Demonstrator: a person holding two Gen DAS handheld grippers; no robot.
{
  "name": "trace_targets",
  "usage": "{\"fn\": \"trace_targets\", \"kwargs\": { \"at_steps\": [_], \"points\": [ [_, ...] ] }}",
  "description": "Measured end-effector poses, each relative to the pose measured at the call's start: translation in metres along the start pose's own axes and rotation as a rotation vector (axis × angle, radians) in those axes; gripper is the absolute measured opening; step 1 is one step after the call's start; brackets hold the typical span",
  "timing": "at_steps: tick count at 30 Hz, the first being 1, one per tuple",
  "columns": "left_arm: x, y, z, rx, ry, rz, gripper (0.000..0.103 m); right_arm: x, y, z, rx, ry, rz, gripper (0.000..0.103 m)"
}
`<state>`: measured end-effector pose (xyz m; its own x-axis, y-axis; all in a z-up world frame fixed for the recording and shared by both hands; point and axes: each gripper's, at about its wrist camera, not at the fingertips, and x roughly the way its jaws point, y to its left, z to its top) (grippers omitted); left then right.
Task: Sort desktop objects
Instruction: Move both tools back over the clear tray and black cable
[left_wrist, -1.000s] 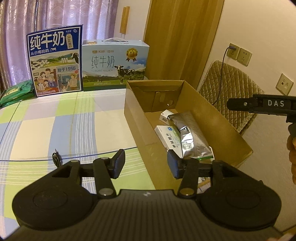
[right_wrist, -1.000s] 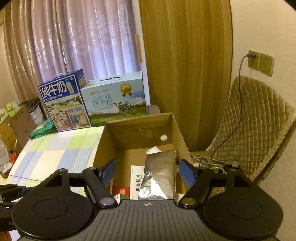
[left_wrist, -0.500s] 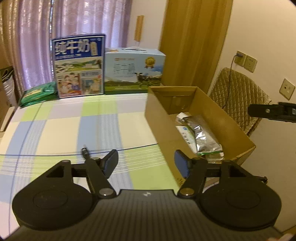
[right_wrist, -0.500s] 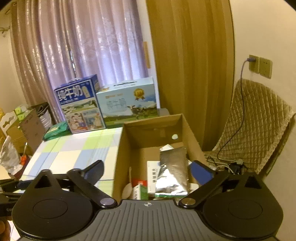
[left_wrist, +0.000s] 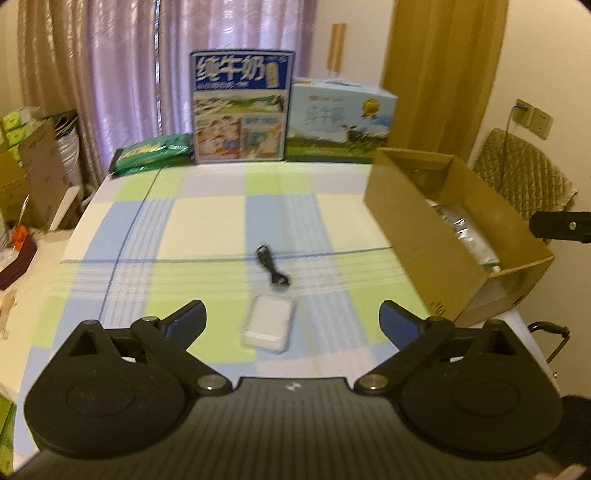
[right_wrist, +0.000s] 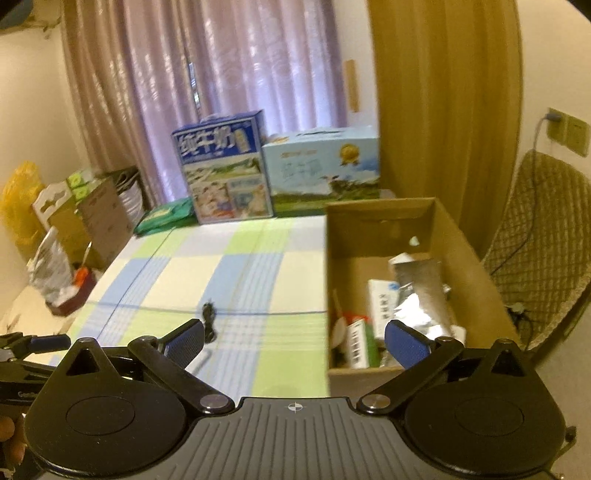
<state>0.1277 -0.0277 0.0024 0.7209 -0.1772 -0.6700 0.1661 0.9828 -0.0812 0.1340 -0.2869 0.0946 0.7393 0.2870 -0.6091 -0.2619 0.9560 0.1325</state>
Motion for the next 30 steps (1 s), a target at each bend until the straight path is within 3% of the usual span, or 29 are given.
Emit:
{"fn": "trace_targets", "kwargs": {
  "at_steps": [13,23,30],
  "points": [
    [0.007,0.052,-0.027,-0.030,0.064,-0.016,0.100,0.031,0.057,-0.019,-0.087,0.072,0.064,0.101],
    [0.046,0.070,-0.030,0.020,0.111,-0.034,0.099,0.092,0.077,-0.040,-0.120,0.157,0.093,0.101],
    [0.102,0.059,-0.025,0.063,0.152,-0.090,0.092,0.149,0.070,-0.037,-0.071,0.183,0.124,0.087]
  ]
}}
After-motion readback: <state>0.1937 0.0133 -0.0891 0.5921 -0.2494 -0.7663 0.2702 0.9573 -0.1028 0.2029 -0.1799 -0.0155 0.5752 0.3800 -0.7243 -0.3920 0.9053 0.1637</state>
